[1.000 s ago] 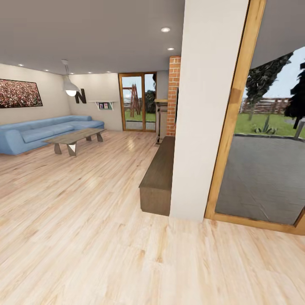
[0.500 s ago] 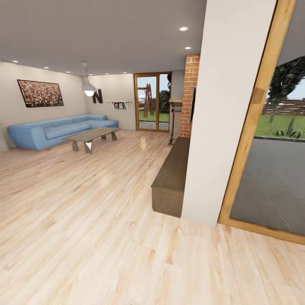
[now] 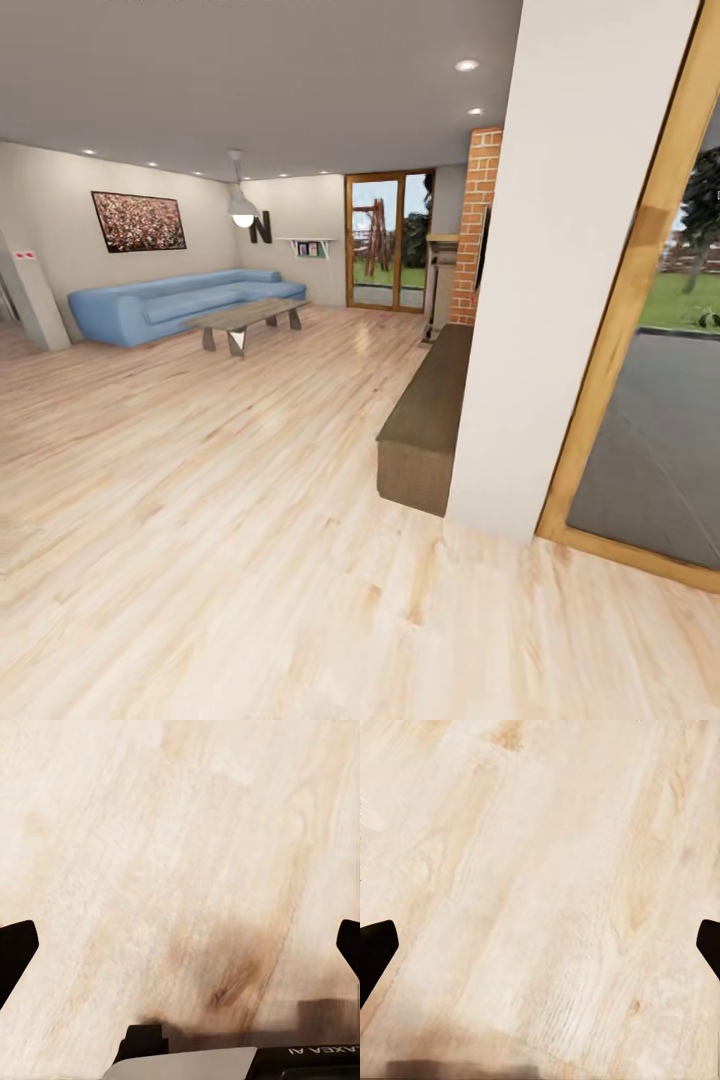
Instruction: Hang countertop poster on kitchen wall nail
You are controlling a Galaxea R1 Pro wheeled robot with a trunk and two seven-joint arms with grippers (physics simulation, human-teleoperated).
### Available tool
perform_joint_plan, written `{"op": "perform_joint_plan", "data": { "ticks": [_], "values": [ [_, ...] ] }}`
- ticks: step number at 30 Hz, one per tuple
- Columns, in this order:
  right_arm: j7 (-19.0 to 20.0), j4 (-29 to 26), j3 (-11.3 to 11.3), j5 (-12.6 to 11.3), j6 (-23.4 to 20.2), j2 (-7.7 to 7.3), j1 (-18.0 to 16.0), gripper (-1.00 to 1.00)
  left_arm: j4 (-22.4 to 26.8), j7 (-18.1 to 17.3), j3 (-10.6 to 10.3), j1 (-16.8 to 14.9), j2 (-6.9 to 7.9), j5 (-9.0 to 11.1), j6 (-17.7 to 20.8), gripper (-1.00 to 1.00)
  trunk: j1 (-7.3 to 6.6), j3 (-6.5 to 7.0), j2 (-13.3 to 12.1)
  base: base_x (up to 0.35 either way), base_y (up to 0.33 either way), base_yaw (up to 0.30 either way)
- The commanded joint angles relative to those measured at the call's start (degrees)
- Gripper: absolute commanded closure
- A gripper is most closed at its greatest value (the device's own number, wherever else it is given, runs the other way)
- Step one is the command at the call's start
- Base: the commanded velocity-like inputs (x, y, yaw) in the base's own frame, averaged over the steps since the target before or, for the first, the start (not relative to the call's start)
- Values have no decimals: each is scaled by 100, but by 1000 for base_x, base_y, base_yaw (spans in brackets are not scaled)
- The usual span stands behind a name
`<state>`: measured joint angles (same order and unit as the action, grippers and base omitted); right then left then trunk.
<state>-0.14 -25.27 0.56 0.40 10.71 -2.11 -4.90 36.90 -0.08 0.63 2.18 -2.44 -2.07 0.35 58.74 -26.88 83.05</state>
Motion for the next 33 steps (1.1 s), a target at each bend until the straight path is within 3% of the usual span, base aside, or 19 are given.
{"op": "perform_joint_plan", "data": {
  "ticks": [1, 33],
  "values": [
    [-2, 4, 6, 7, 18, -1, -2, -100, 10, -1, 7, 2, -2, -22, 4, -100, -1, -5, 3, -51, -96, 247],
    [-13, 242, 33, 32, 30, 22, 7, -100, 16, -1, 16, 2, -1, -13, 0, -100, -1, -5, 3, -5, -19, 272]
  ]
}}
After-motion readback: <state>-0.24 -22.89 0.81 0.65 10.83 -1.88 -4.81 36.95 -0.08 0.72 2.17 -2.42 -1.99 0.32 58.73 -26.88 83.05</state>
